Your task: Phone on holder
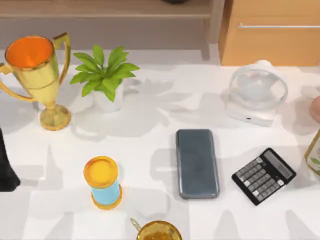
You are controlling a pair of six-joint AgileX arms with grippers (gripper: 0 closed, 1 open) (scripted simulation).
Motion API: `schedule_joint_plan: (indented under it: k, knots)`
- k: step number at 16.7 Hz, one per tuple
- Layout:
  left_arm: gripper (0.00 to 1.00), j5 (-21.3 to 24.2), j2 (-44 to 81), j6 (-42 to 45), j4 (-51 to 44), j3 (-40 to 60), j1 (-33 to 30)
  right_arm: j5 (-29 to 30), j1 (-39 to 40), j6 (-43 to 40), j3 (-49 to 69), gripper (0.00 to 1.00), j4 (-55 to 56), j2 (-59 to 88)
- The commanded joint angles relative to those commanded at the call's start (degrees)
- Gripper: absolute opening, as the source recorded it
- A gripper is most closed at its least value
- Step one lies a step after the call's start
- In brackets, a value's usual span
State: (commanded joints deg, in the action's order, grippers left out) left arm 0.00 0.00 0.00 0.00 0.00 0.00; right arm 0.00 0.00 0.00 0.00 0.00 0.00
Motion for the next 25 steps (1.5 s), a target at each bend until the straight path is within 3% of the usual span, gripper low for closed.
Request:
schedule_joint_plan:
  k: [5, 11, 25]
  knots:
    - [1.0, 0.0, 0.0, 0.0, 0.0, 0.0, 0.0, 0.24, 0.78, 0.99, 3.39, 1.0, -1.18, 2.49]
    - [1.0, 0.0, 0.0, 0.0, 0.0, 0.0, 0.0, 0.31, 7.06, 7.6, 22.73, 1.0, -9.61, 17.49]
    - [1.0, 0.0, 0.0, 0.0, 0.0, 0.0, 0.0, 0.93, 30.99, 31.33, 78.04, 1.0, -47.54, 88.51]
